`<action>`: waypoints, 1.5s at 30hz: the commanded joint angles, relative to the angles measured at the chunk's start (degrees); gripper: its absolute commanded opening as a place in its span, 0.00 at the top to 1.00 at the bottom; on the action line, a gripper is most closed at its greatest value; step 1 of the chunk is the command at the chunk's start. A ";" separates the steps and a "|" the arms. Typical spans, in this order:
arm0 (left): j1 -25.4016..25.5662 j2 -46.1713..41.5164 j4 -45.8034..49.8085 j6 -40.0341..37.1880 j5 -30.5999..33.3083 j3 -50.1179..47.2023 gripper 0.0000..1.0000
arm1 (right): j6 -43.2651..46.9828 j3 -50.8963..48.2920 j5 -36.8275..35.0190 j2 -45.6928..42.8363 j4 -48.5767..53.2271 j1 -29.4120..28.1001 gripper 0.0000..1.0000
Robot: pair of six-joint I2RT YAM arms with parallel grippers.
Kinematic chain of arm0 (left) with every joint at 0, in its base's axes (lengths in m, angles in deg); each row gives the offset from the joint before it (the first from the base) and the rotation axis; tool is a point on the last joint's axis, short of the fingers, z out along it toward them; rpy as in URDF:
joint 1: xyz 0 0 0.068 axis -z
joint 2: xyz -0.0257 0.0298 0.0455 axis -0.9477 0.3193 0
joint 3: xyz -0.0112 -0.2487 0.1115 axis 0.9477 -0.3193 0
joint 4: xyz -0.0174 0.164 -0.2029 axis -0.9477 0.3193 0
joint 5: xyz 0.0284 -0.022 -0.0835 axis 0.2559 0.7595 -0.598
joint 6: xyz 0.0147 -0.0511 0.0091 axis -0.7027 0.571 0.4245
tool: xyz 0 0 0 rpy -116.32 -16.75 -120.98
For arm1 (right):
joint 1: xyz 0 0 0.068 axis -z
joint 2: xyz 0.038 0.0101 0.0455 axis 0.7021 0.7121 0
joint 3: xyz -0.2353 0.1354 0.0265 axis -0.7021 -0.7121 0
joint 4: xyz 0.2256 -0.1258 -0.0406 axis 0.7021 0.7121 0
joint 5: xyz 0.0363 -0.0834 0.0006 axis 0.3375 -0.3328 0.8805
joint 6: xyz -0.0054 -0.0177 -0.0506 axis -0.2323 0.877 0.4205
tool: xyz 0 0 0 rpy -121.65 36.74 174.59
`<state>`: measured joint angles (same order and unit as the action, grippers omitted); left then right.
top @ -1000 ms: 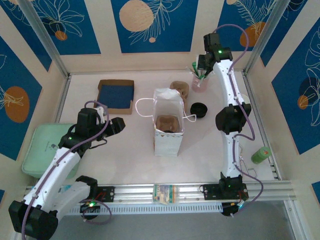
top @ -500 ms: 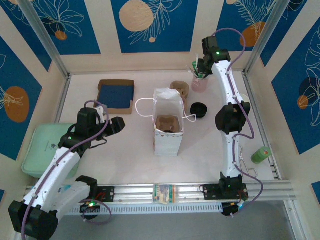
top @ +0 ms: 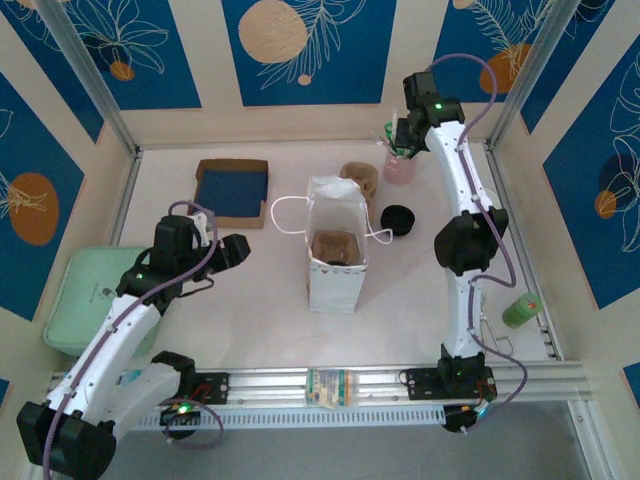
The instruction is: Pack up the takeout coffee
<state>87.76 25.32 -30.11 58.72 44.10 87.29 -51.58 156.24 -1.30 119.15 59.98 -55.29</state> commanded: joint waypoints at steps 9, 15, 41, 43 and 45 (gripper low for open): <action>-0.52 -0.41 0.52 -0.70 -0.23 1.66 0.27 | -10.28 -14.38 3.42 -10.56 -2.41 -3.61 0.46; -0.45 -0.37 0.58 -0.79 -0.16 1.63 0.27 | -11.51 -13.36 3.67 -6.96 -2.68 -3.24 0.47; -0.50 -0.38 1.02 -1.54 0.51 1.68 0.27 | -11.46 -2.38 3.72 2.72 1.44 -1.86 0.78; -0.55 -0.44 1.11 -1.49 0.46 1.72 0.27 | -11.27 -2.70 3.36 2.55 1.63 -1.98 0.76; -0.51 -0.43 1.20 -1.53 0.55 1.74 0.27 | -11.09 -3.09 3.03 2.41 1.63 -2.12 0.73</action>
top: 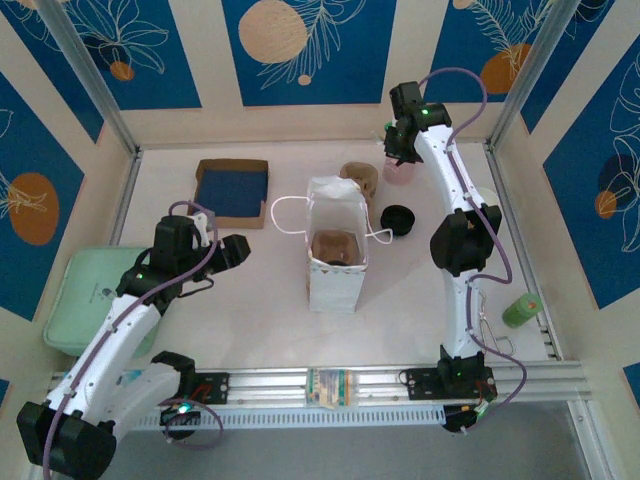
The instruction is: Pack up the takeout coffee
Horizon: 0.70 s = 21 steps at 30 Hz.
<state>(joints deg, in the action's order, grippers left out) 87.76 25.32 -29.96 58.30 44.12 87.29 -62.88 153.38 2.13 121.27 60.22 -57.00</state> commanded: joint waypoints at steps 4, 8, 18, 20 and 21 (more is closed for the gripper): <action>-0.55 -0.56 1.05 -1.02 0.45 1.72 0.27 | 0.30 -0.66 -0.32 0.17 1.23 -0.43 0.72; -0.51 -0.65 1.18 -1.02 0.53 1.81 0.27 | 0.04 -1.20 -0.01 0.46 0.80 -0.40 0.72; -0.47 -0.42 0.97 -1.11 0.54 1.98 0.27 | -0.23 -0.98 0.62 0.77 0.86 -0.68 0.64; -0.43 -0.23 0.87 -1.10 0.53 1.90 0.27 | -0.18 -1.03 0.88 0.75 0.87 -0.79 0.59; -0.55 -0.24 0.79 -1.11 0.53 1.90 0.27 | -0.14 -1.07 0.84 0.69 0.86 -0.89 0.58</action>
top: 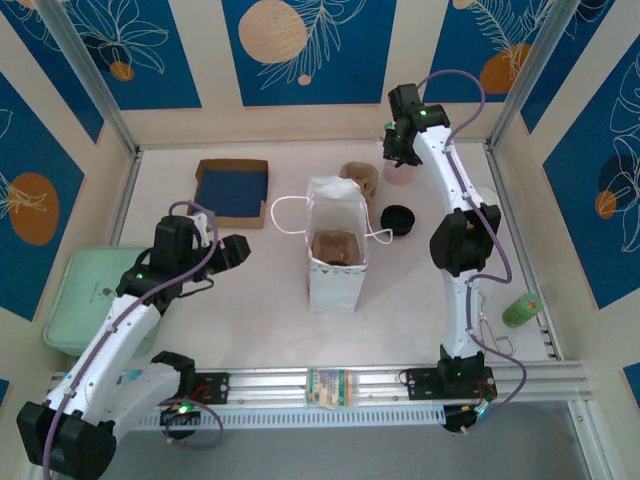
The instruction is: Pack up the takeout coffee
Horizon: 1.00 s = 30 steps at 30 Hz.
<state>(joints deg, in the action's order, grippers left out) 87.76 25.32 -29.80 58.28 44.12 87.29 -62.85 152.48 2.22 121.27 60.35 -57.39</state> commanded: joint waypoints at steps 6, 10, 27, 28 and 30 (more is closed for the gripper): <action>-0.53 0.05 0.45 -1.16 0.53 1.90 0.27 | -0.60 -0.29 0.70 1.11 0.38 -0.69 0.65; -0.44 -0.20 0.80 -1.41 0.75 1.90 0.27 | -0.73 -0.23 0.72 1.30 0.38 -0.76 0.68; -0.47 -2.27 0.24 -2.45 -1.88 3.63 0.27 | -0.63 -1.53 -1.97 -1.97 1.34 -1.38 0.93; -0.47 -2.48 0.10 -2.57 -2.46 3.87 0.27 | -0.47 -1.52 -2.20 -2.31 1.56 -1.44 0.93; -0.47 -2.76 0.39 -2.85 -2.98 4.70 0.27 | -0.25 -1.52 -2.83 -2.97 2.08 -1.61 0.94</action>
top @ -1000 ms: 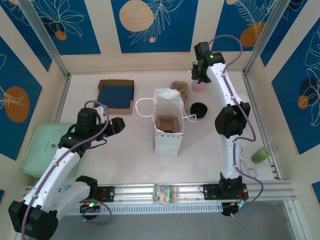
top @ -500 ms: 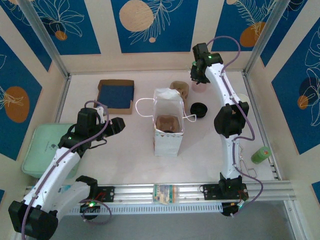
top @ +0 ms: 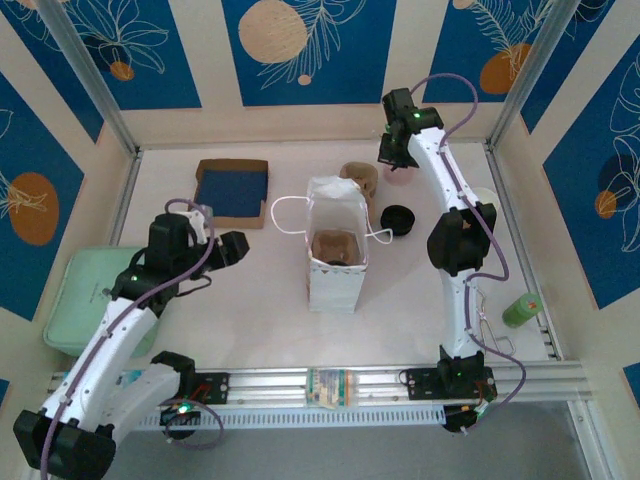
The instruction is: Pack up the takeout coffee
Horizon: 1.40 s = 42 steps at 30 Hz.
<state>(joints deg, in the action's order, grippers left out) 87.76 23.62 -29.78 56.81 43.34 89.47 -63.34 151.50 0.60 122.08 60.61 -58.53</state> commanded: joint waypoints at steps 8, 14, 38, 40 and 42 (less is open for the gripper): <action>-0.39 -1.66 2.60 -2.78 -2.17 5.85 0.27 | 1.15 -0.59 -3.21 -7.09 3.26 -0.47 0.94; -0.30 -1.97 2.67 -2.53 -2.15 6.11 0.27 | 1.95 -0.07 -2.85 -8.46 4.50 -0.25 0.94; 0.22 -1.82 5.13 -3.98 -2.00 11.72 0.27 | 4.42 10.40 1.07 -13.78 14.10 -1.68 0.94; 0.26 -1.84 5.18 -4.09 -1.91 12.00 0.27 | 4.67 10.82 1.70 -14.42 14.45 -1.71 0.94; 0.28 -1.84 5.12 -3.98 -2.02 12.15 0.27 | 4.92 11.17 2.15 -15.16 14.85 -1.89 0.94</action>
<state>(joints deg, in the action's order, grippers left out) 87.79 22.33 -25.43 53.89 42.33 99.72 -59.62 161.18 0.93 109.31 72.96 -60.04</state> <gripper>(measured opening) 0.734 0.062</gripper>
